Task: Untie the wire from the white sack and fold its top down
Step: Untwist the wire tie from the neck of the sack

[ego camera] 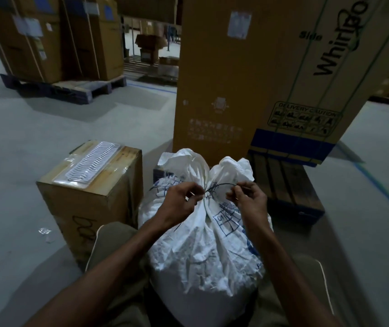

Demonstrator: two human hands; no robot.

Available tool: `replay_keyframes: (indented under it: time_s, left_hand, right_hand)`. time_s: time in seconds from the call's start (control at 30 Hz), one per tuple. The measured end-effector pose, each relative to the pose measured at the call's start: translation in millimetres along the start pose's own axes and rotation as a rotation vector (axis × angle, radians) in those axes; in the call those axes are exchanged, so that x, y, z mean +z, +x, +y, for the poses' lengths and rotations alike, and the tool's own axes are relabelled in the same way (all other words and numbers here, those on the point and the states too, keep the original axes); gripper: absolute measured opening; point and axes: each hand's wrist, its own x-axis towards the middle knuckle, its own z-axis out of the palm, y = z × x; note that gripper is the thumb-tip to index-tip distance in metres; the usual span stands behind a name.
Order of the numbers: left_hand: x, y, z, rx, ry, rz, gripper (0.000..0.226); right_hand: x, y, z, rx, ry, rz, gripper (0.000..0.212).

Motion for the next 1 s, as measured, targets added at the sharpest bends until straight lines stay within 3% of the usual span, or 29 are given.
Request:
replay_keyframes:
  time_s: [0.13,0.23,0.33,0.5,0.63,0.77,1.0]
  left_hand:
    - [-30,7,-1,-0.085,0.038,0.078,0.02]
    - [-58,5,-12,-0.049,0.14,0.12,0.019]
    - [-92,-2,-29,-0.063,0.261,0.095,0.02]
    - [-146,-9,-65,-0.133,0.407,0.093,0.013]
    - [-178,-11,-98,-0.202,0.464,0.126,0.014]
    - [-203,0,-125,-0.265,0.497,0.181,0.015]
    - [-235,38,-177,-0.39,0.547,0.27,0.01]
  right_hand:
    - [40,5,-2,0.018,-0.014,-0.102,0.012]
    - [71,11,5,-0.011,-0.152,-0.118,0.018]
    - [103,24,14,-0.115,-0.328,-0.155,0.009]
    - [164,57,29,-0.455,-0.674,-0.406,0.022]
    - [222,83,48,-0.659,-0.919,-0.553,0.02]
    - [276,108,62,-0.759,-1.046,-0.649,0.014]
    - [355,142,77,-0.903,-1.172,-0.682,0.024]
